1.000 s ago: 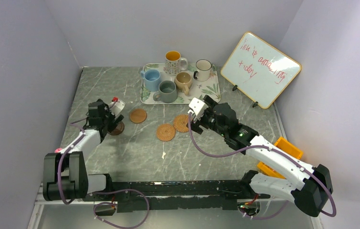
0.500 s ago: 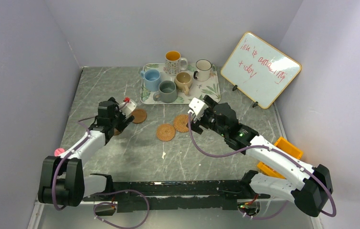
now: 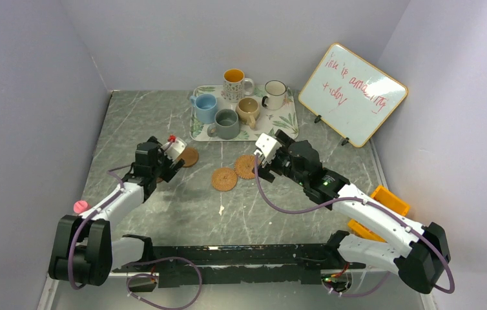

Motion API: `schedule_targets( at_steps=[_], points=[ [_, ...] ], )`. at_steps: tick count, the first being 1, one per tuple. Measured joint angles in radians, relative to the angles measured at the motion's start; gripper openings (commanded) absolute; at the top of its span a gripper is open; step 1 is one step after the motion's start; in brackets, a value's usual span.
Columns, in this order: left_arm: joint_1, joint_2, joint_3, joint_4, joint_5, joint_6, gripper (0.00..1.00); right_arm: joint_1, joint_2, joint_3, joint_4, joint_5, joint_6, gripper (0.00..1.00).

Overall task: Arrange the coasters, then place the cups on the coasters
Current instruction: Move the coaster to the center of the board.

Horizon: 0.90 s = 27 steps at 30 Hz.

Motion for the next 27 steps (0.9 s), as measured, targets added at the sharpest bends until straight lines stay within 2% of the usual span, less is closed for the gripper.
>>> schedule_targets(
  at_steps=[14, 27],
  points=[
    [-0.015, 0.138, -0.012, 0.076, -0.080, -0.054, 1.00, 0.001, 0.009, -0.008, 0.024, 0.004, -0.008, 1.00],
    [-0.015, 0.243, -0.009, 0.169, -0.229, -0.098, 1.00, 0.009, 0.013, -0.017, 0.035, 0.005, -0.011, 0.99]
  ],
)
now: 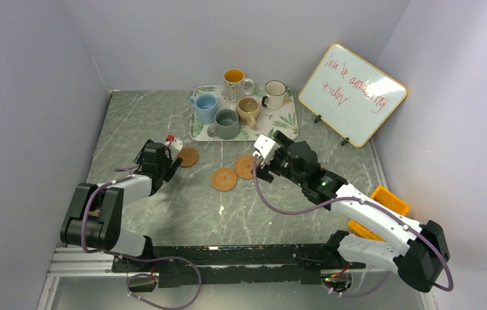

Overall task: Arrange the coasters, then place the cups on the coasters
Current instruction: Move the coaster to the center of the board.

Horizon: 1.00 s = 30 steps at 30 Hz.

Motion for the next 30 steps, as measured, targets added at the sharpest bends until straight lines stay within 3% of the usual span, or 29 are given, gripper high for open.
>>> schedule_targets(
  at_steps=[15, 30],
  points=[
    [0.043, 0.053, 0.018, 0.059, -0.083, -0.027, 1.00, 0.008, 0.000, -0.003, 0.001, 0.010, -0.011, 0.99],
    [0.063, 0.008, 0.014, 0.048, -0.116, -0.043, 1.00, 0.014, 0.002, -0.013, 0.006, 0.022, -0.015, 0.99]
  ],
)
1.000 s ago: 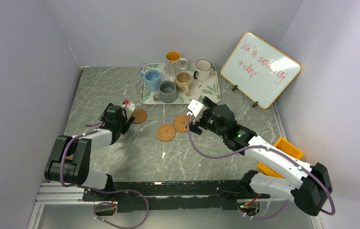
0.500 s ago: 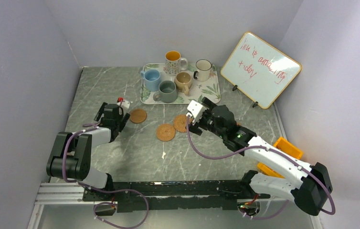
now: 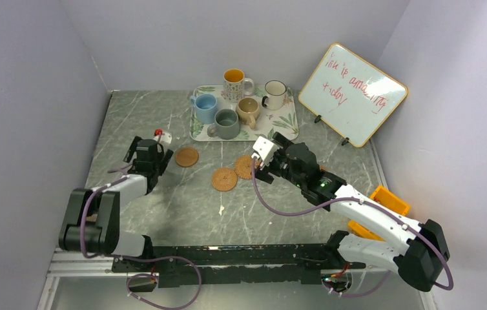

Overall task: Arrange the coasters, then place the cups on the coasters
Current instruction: Move the coaster to the center of the board.

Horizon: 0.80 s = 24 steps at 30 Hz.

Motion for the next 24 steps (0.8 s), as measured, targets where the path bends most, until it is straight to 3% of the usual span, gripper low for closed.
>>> schedule_targets(
  at_steps=[8, 15, 24],
  points=[
    [-0.045, -0.219, 0.023, -0.033, 0.130, 0.006, 1.00, 0.001, 0.007, -0.002, 0.007, 0.003, 0.000, 0.99],
    [-0.168, -0.066, 0.160, -0.105, 0.196, 0.018, 1.00, 0.001, 0.007, -0.006, 0.024, 0.008, -0.004, 0.99],
    [-0.193, 0.078, 0.214, -0.124, 0.231, 0.018, 1.00, 0.001, 0.007, -0.011, 0.032, 0.014, -0.008, 0.99]
  ],
)
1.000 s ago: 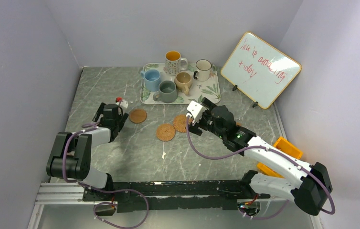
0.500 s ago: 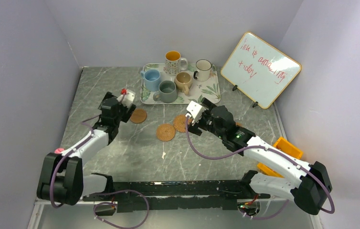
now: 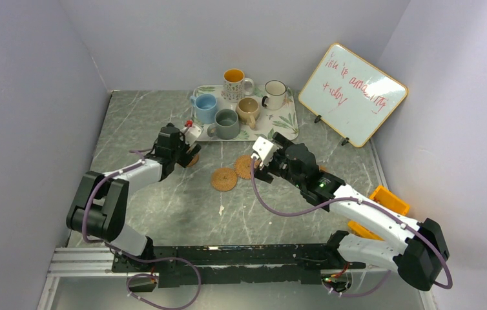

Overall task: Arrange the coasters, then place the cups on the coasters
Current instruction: Move the coaster to the center of the board.

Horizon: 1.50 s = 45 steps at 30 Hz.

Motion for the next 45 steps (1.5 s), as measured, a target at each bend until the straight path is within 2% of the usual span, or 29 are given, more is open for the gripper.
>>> schedule_targets(
  at_steps=[8, 16, 28, 45],
  points=[
    [-0.032, 0.027, 0.000, -0.006, 0.037, -0.001, 1.00, 0.000, 0.000, -0.005, 0.002, -0.001, -0.003, 0.99],
    [-0.054, 0.099, 0.000, 0.026, 0.015, 0.000, 1.00, 0.001, 0.000, -0.005, 0.002, -0.001, -0.003, 0.99],
    [-0.057, 0.104, 0.002, 0.026, 0.005, 0.008, 1.00, 0.002, 0.000, -0.005, 0.002, -0.002, -0.008, 0.99],
    [-0.058, -0.040, -0.112, -0.039, 0.053, 0.089, 1.00, 0.007, 0.007, -0.007, 0.002, -0.005, -0.011, 0.98]
  ],
)
